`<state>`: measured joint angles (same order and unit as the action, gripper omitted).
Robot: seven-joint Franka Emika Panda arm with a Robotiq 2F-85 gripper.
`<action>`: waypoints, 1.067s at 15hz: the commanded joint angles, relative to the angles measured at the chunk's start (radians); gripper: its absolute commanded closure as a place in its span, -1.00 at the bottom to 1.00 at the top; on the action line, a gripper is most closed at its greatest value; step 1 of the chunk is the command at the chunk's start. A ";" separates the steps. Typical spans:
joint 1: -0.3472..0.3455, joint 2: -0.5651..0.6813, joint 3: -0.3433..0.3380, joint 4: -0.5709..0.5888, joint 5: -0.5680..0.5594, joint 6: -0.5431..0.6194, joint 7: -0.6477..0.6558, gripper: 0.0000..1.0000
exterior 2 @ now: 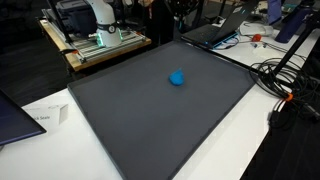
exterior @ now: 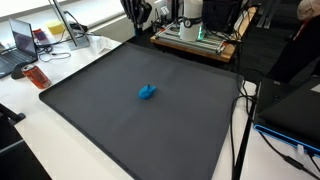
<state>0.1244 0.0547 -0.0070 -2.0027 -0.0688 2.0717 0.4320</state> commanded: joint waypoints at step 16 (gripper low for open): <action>-0.019 -0.011 0.067 -0.026 0.018 0.007 -0.043 -1.00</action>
<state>0.1216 0.0201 0.0533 -2.0222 -0.0678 2.0681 0.4220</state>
